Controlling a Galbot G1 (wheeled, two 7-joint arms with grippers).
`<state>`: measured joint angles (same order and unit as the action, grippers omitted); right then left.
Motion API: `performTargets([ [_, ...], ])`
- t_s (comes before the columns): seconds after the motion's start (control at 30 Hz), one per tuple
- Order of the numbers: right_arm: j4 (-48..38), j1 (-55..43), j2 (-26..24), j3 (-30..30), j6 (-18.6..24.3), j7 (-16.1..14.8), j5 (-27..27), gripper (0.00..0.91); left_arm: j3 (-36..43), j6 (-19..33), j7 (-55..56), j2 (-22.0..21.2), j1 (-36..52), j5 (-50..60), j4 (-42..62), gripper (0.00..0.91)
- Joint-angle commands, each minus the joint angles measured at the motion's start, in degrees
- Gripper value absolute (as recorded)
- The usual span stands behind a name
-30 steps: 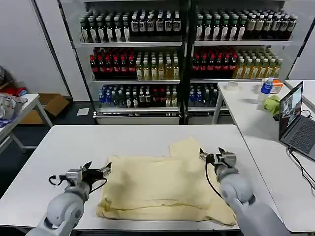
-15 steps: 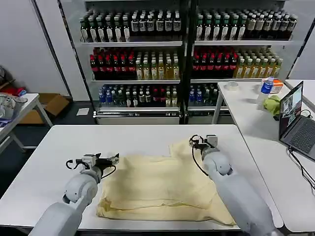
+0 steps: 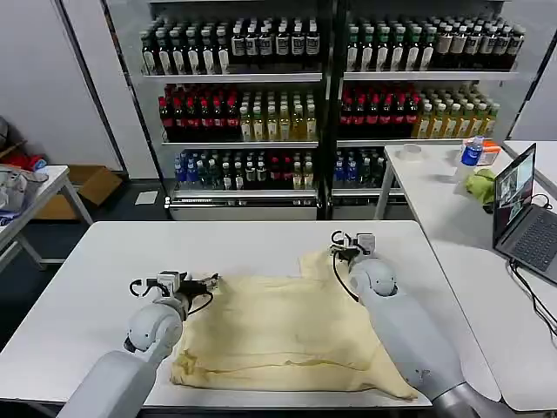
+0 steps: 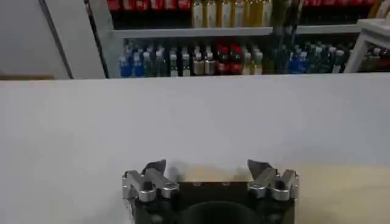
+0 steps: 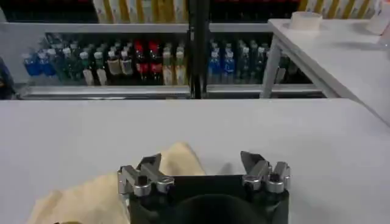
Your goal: Fold and organize the clothes.
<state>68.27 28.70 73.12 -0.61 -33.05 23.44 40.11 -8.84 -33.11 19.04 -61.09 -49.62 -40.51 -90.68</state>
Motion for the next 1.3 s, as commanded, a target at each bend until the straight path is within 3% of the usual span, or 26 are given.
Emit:
performTargets([
  [0.03, -3.7, -1.0, 0.9, 0.4, 0.0, -0.1, 0.1, 0.242, 0.5, 0.1, -0.3, -0.1, -0.1, -0.1, 0.6, 0.050],
  [0.13, -3.5, -0.7, 1.0, 0.6, 0.0, -0.2, 0.1, 0.000, 0.3, 0.1, -0.9, 0.1, -0.9, 0.0, 0.1, 0.010],
  [0.77, -1.8, 0.2, 2.1, -0.1, 1.4, -0.2, 0.3, 0.000, -1.5, 0.5, -2.3, 1.1, -3.5, -1.1, -2.3, 0.000],
  [1.1, 8.4, 1.9, 0.0, -0.8, 7.1, 0.4, -1.1, 0.000, -3.7, 1.3, -2.3, 2.7, -3.6, -4.3, -7.3, 0.000],
  [1.3, 15.5, 5.4, -2.6, -2.2, 7.6, 0.8, -0.7, 0.000, -5.3, 1.3, -2.2, 4.2, -5.0, -5.7, -11.2, 0.000],
])
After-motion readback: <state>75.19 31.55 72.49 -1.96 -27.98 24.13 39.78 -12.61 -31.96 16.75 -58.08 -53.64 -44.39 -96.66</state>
